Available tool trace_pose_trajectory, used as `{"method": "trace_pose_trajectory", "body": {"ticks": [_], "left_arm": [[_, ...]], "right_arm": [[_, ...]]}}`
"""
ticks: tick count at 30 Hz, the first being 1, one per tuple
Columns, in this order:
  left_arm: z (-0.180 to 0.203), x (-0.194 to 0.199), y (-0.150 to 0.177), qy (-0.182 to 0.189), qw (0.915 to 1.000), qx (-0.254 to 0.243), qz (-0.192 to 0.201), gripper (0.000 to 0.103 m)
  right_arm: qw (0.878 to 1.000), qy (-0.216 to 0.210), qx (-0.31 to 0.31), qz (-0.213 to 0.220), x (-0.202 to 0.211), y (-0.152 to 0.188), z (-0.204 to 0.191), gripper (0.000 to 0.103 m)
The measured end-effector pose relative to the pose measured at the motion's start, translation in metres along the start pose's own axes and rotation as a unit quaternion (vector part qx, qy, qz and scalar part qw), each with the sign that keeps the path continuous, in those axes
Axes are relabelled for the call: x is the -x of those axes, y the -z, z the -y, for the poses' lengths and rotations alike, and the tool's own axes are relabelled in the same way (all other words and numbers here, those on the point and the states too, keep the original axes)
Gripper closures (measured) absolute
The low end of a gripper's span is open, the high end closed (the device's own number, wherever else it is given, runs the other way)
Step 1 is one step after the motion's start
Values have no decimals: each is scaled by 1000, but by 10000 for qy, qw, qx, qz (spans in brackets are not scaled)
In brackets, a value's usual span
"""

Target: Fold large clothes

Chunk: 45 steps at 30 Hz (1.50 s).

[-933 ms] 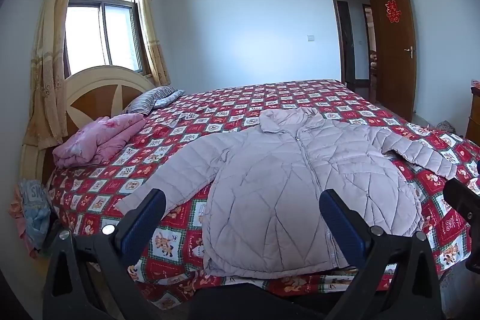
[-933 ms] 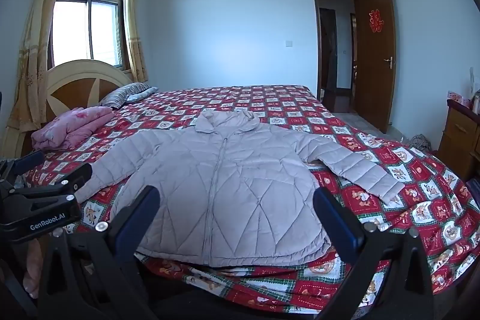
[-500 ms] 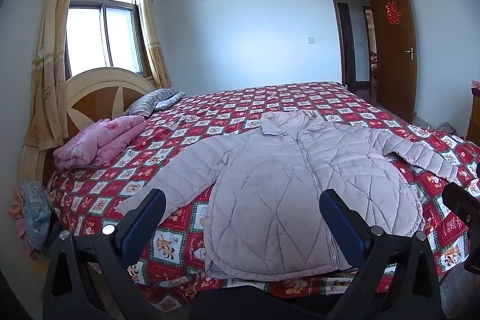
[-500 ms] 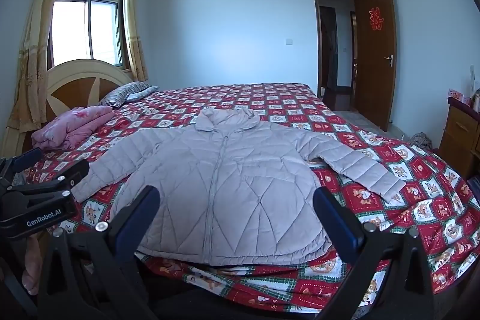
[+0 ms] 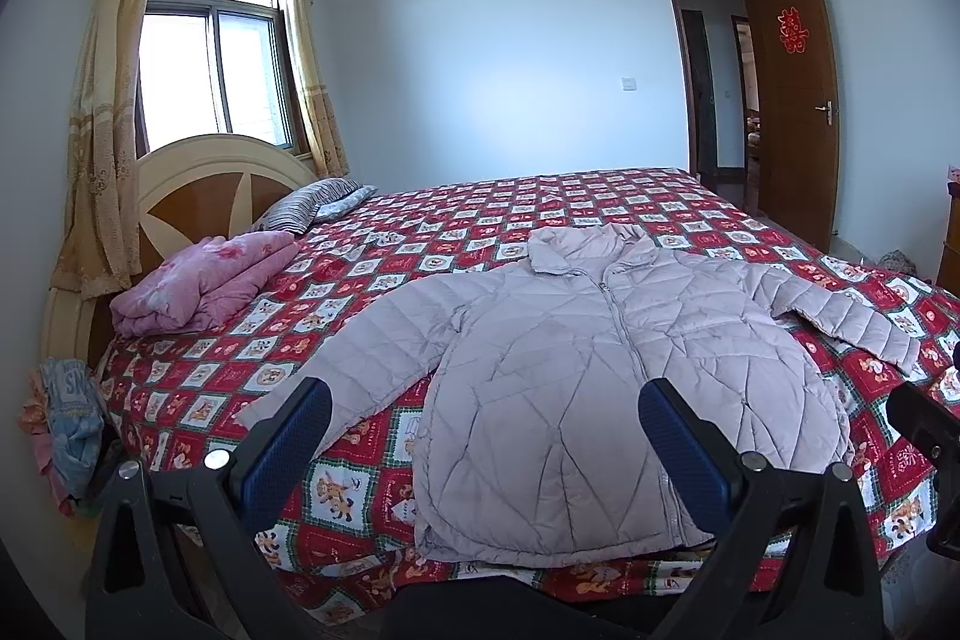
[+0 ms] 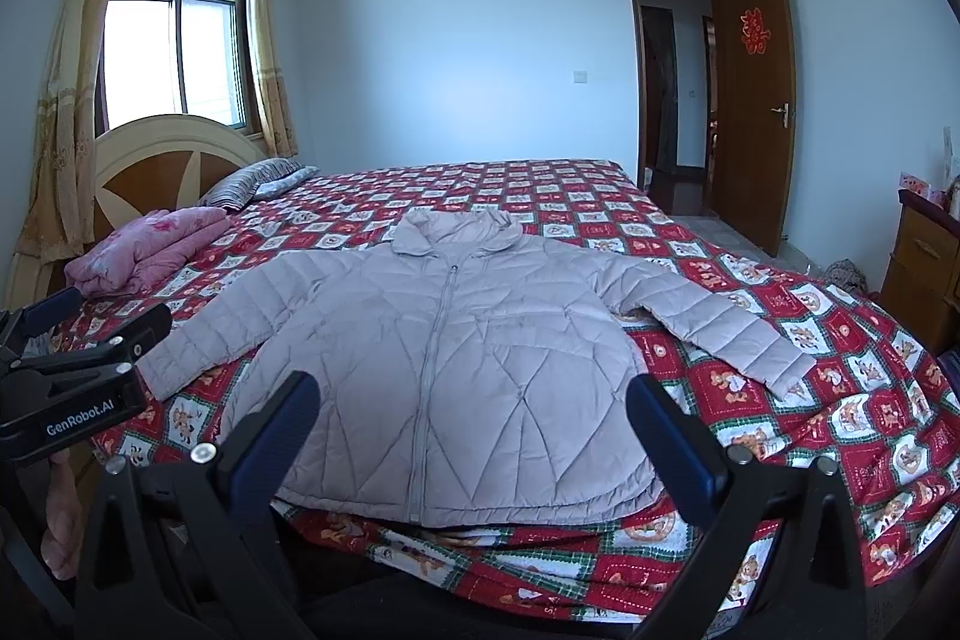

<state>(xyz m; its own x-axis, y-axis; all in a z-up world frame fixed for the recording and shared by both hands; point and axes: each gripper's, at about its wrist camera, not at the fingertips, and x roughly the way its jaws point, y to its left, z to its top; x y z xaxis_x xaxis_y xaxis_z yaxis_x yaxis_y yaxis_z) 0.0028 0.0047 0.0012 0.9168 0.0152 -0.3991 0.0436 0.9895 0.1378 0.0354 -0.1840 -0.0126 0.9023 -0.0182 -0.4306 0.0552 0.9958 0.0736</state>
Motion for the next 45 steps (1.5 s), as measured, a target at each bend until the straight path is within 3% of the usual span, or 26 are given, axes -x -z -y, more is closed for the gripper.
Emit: {"method": "trace_pose_trajectory", "body": {"ticks": [45], "left_arm": [[-4, -2, -5, -103, 9999, 18, 68, 1]], "right_arm": [[9999, -41, -23, -109, -2, 6, -3, 0]]}}
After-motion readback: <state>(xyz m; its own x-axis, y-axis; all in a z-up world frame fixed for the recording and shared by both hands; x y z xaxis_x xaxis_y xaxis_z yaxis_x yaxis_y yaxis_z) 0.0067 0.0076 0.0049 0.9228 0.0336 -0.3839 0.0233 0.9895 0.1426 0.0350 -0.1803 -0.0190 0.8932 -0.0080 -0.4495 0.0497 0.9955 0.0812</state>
